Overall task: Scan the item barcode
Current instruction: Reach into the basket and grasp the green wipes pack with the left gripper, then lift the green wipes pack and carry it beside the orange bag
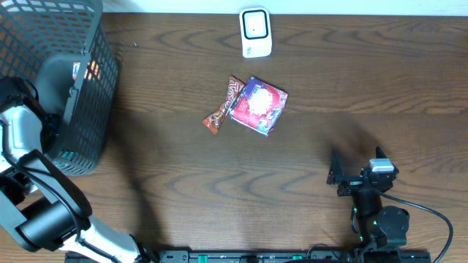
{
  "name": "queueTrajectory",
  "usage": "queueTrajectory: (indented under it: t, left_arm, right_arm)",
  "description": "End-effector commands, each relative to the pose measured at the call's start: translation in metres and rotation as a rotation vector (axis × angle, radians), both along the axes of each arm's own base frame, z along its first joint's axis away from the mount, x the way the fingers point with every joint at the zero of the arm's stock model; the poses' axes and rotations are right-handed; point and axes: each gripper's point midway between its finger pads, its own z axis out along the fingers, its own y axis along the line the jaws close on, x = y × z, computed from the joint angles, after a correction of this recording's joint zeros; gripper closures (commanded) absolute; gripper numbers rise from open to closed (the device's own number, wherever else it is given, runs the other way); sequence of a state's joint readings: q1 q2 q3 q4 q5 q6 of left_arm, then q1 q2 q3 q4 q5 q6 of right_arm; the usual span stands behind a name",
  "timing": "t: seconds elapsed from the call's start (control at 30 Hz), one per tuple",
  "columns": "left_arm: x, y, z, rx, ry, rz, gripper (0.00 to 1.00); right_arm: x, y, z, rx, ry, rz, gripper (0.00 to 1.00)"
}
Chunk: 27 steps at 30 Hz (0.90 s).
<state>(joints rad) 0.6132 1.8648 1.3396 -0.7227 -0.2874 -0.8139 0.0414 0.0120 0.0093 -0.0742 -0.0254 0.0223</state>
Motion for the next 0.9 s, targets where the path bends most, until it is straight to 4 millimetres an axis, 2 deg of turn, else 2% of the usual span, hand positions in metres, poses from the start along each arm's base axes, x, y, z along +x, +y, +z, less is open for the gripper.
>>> queueTrajectory:
  t: [0.0, 0.1, 0.13, 0.23, 0.4, 0.5, 0.57, 0.63, 0.7, 0.77, 0.8, 0.87]
  left_arm:
    - [-0.006, 0.003, -0.009, -0.003, 0.027, 0.045, 0.02]
    - [-0.006, 0.002, -0.018, -0.015, 0.044, 0.045, 0.02]
    - [-0.007, 0.002, -0.021, -0.019, 0.051, 0.045, 0.08]
    - [-0.009, 0.001, -0.033, -0.038, 0.077, 0.044, 0.17]
    - [-0.006, 0.003, -0.038, -0.035, 0.074, 0.044, 0.57]
    - [-0.001, 0.006, -0.03, -0.018, 0.049, 0.044, 0.59]
    - [0.003, 0.009, -0.02, -0.002, 0.024, 0.044, 0.61]
    - [0.008, 0.012, -0.006, 0.02, -0.008, 0.044, 0.76]
    - [0.012, 0.015, 0.012, 0.047, -0.049, 0.044, 0.85]
    - [0.017, 0.017, 0.033, 0.076, -0.104, 0.043, 0.88]
    - [0.019, 0.018, 0.045, 0.098, -0.136, 0.043, 0.93]
    - [0.021, 0.02, 0.068, 0.136, -0.192, 0.043, 0.93]
  right_arm:
    - [0.0, -0.002, -0.001, 0.014, 0.0, -0.01, 0.01]
    - [0.0, -0.001, -0.001, 0.014, 0.0, -0.009, 0.01]
    - [0.0, -0.001, -0.001, 0.013, 0.0, -0.009, 0.01]
    - [0.0, -0.002, -0.001, 0.013, 0.0, -0.01, 0.01]
    - [0.0, -0.001, -0.001, 0.013, 0.0, -0.009, 0.01]
    - [0.0, -0.002, -0.001, 0.013, 0.0, -0.01, 0.01]
    - [0.0, -0.002, -0.001, 0.013, 0.0, -0.01, 0.01]
    - [0.0, -0.002, -0.001, 0.013, 0.0, -0.01, 0.01]
    - [0.0, -0.002, -0.001, 0.014, 0.0, -0.01, 0.01]
    - [0.0, -0.001, -0.001, 0.014, 0.0, -0.009, 0.01]
    - [0.0, -0.002, -0.001, 0.013, 0.0, -0.01, 0.01]
    - [0.0, -0.002, -0.001, 0.014, 0.0, -0.01, 0.01]
